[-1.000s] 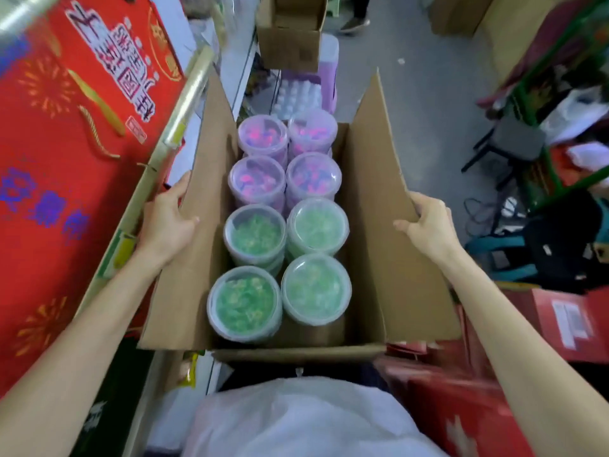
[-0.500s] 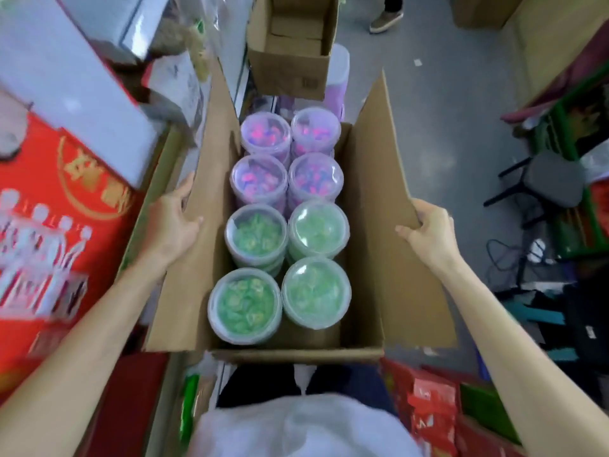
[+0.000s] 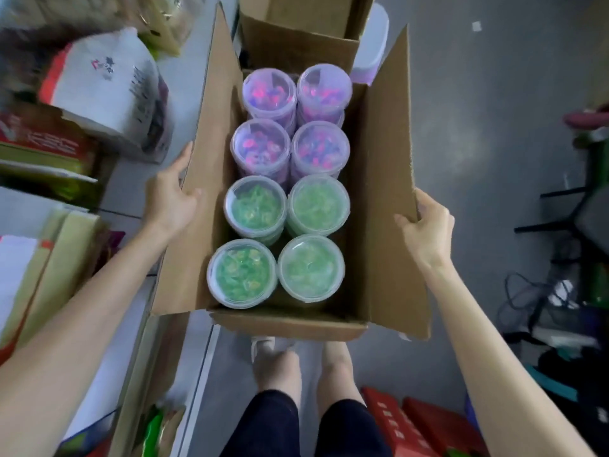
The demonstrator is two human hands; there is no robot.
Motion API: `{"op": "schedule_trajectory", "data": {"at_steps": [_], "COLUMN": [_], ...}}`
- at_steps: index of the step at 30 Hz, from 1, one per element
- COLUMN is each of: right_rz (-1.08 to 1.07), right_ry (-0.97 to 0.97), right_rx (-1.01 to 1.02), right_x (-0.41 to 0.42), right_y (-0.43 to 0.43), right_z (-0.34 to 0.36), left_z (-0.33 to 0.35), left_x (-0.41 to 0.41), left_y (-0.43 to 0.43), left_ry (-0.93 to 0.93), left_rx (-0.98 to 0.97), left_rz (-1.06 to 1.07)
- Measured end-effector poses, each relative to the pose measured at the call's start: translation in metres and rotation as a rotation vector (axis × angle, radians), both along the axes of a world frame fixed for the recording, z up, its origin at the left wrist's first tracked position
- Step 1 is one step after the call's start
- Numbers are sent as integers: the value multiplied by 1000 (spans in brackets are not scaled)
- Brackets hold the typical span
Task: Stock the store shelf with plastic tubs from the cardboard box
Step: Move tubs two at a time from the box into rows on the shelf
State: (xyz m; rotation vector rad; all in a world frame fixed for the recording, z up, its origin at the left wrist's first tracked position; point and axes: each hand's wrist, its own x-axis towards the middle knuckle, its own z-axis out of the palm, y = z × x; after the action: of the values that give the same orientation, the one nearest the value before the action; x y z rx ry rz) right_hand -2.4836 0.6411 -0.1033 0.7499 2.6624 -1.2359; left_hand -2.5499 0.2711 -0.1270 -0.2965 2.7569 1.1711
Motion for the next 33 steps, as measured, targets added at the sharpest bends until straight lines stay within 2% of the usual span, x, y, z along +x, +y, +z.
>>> {"op": "schedule_trajectory", "data": {"at_steps": [7,13,19,21,24,29,33], "right_rz": [-145,-146,-32,-30,-78,-37,-23], "right_ry": [-35,-66,-158,-135,-78,-41,-54], "right_rx": [22,39,136,146,164,256,323], "right_x": [-32,-30,-34,-30,-22,2,19], "right_y": [-6,0,-11,-11,-11,-13,-14], "right_z": [-58,-59,-46,-45,-45,-47,-49], "left_z": [-37,-32,-23,-20,-21,-22,-25], "left_x": [-49,-49,-43,-39,-25,19,53], "left_y": [17,18,23,19,8,-5,-6], "left_ry": [-53,-82,-171,-158,-130,-225,-170], "left_rx": [13,-118,-334,-379,-341,-370,-367], "left_rz": [47,74,117,195,218,271,268]}}
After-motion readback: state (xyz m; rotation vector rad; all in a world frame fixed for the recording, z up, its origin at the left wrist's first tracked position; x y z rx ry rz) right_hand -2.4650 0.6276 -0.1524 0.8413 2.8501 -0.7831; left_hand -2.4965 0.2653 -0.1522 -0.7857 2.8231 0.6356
